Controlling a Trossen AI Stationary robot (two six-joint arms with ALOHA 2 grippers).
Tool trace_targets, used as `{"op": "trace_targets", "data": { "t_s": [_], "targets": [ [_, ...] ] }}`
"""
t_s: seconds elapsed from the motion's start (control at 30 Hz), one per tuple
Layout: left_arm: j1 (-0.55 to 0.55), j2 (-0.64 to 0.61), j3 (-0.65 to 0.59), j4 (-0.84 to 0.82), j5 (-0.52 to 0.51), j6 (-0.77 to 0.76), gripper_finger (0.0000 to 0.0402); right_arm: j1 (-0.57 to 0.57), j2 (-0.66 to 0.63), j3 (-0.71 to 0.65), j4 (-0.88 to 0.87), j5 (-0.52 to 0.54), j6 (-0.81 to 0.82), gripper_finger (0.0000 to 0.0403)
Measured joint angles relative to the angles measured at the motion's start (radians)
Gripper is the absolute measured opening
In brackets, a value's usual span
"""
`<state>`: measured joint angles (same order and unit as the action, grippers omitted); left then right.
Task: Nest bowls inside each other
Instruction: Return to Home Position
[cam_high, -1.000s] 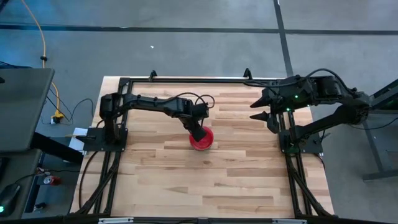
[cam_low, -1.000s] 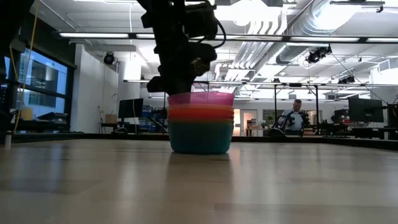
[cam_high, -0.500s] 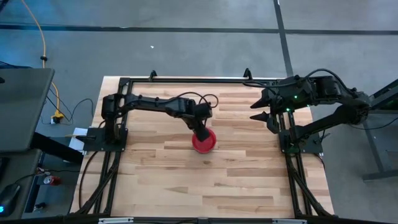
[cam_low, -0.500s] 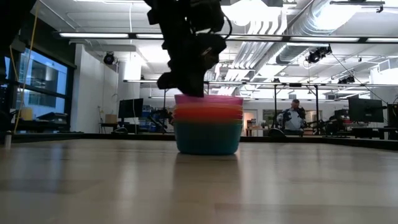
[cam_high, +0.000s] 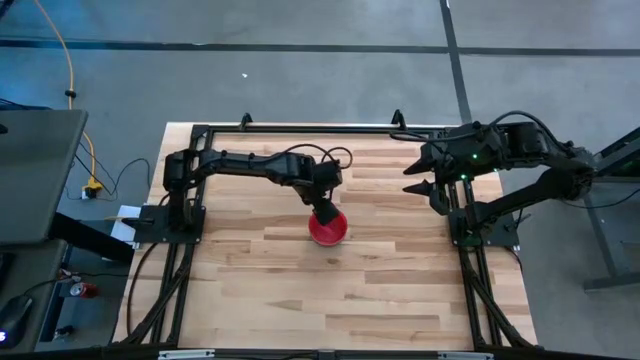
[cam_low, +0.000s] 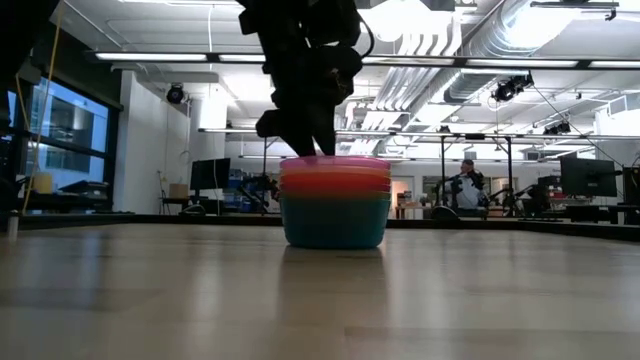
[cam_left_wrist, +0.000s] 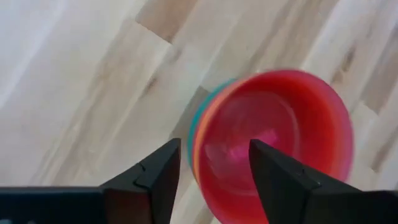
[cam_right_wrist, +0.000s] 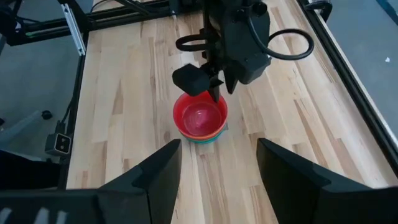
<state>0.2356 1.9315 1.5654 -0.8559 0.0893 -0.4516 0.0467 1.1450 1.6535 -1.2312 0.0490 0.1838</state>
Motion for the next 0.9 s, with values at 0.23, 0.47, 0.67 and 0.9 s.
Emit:
{"op": "trace_targets", "data": {
  "t_s": [0.23, 0.47, 0.67, 0.9],
  "targets": [
    [-0.045, -0.105, 0.000, 0.070, 0.030, 0.190, 0.0184, 0.025, -0.044, -0.097, 0.148, 0.148, -0.163, 0.0200],
    [-0.119, -0.308, -0.089, 0.275, -0.061, 0.367, 0.0184, 0.023, -0.345, -0.568, 0.632, 0.163, -0.125, 0.0191],
    [-0.132, -0.561, -0.365, 0.668, -0.080, 0.399, 0.0184, 0.024, -0.640, -0.916, 1.068, 0.246, -0.113, 0.0171],
    [-0.077, -0.924, -0.711, 1.063, -0.185, 0.343, 0.0184, 0.024, -0.932, -1.079, 1.342, 0.297, -0.243, 0.0163]
  ]
}}
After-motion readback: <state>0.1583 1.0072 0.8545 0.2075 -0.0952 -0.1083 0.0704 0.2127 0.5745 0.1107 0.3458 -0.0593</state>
